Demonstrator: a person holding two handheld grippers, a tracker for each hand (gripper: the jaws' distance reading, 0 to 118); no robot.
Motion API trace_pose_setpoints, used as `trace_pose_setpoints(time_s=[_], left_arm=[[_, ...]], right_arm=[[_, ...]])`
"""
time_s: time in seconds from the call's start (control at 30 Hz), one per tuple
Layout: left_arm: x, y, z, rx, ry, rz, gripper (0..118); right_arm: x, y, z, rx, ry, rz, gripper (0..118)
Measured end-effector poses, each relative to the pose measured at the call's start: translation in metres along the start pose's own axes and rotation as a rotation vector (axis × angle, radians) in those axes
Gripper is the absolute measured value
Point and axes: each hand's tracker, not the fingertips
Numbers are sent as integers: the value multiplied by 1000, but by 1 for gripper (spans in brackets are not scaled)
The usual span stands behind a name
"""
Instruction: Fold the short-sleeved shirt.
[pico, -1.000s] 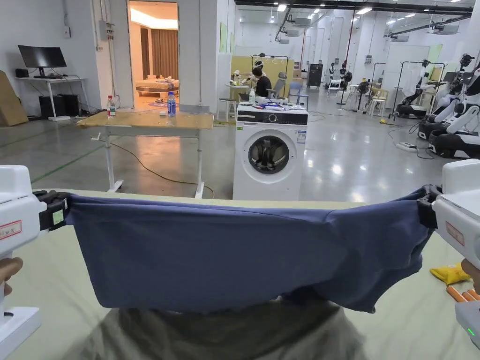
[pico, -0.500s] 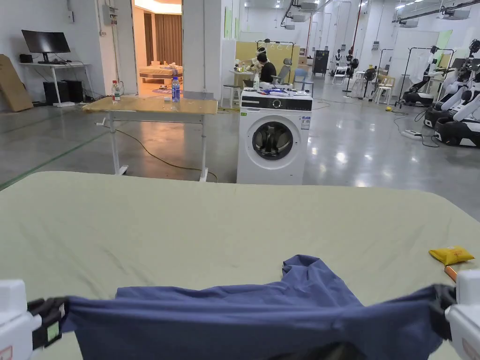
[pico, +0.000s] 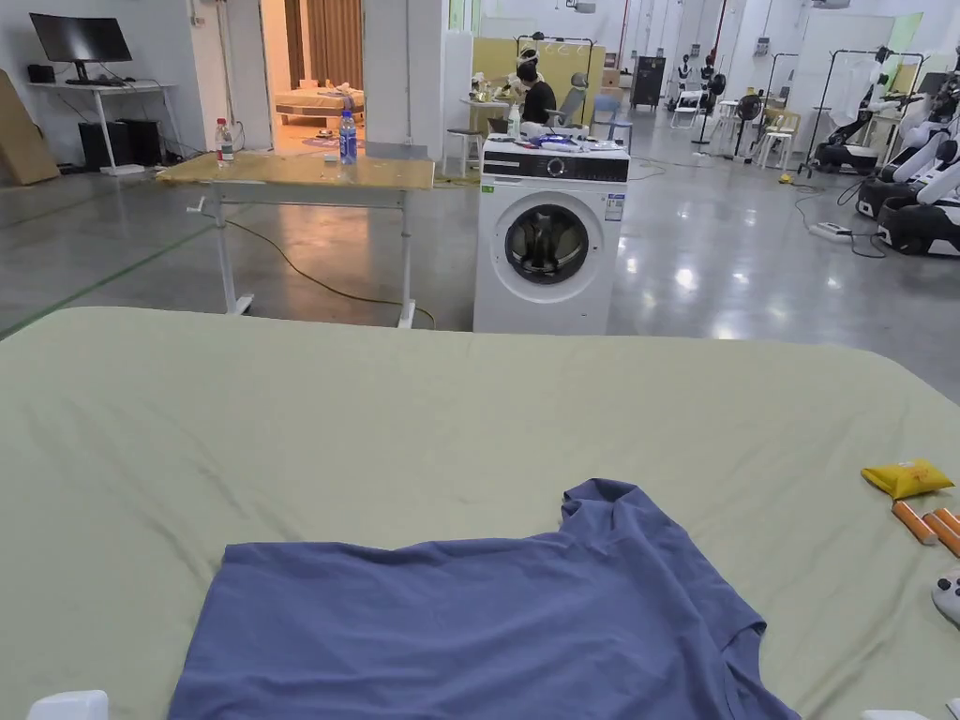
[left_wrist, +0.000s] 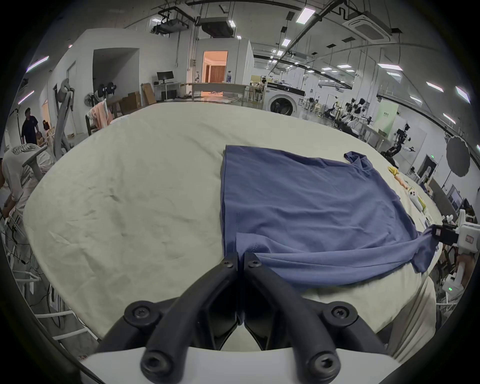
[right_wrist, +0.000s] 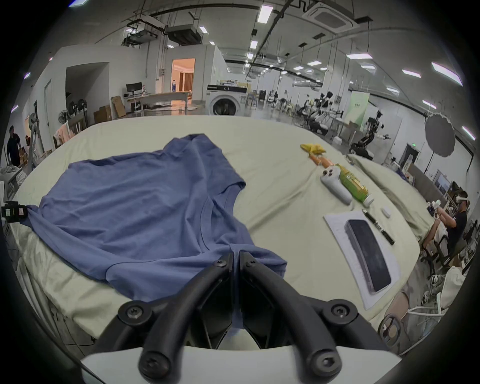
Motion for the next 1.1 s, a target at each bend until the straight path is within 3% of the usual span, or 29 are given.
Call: trace_pose_setpoints(time_s=[0.1, 0.13, 0.2, 0.27, 0.37, 0.5, 0.57, 0.63, 0.73, 0.8, 1.1], left_arm=[[1, 4, -7, -7, 11, 8, 1], [1, 6, -8, -5, 11, 16, 6], [3, 10, -6, 20, 16, 28, 28], [6, 17, -1, 79, 29, 7, 45], [14, 27, 9, 156, 19, -8, 48], [36, 42, 27, 290, 18, -46, 47], [48, 46, 33, 367, 32, -79, 45], [59, 50, 36, 428, 38, -100, 35], [76, 54, 41, 505, 27, -116, 8], [86, 55, 42, 526, 44, -129, 0], [70, 82, 16, 425, 62, -84, 0]], right_arm=[[-1, 2, -12, -33, 0, -17, 6], [-1, 3, -13, -30, 0, -18, 12], [-3, 9, -11, -11, 0, -18, 41], [-6, 17, -3, 51, 6, -23, 50], [-13, 33, 8, 165, 4, -42, 61], [-29, 51, 19, 327, 8, -63, 62], [-40, 60, 25, 391, 5, -76, 60], [-52, 68, 29, 460, 7, -84, 50], [-70, 77, 34, 533, 20, -82, 9], [-82, 83, 37, 559, 23, -76, 4], [-110, 95, 16, 534, 91, -68, 0]])
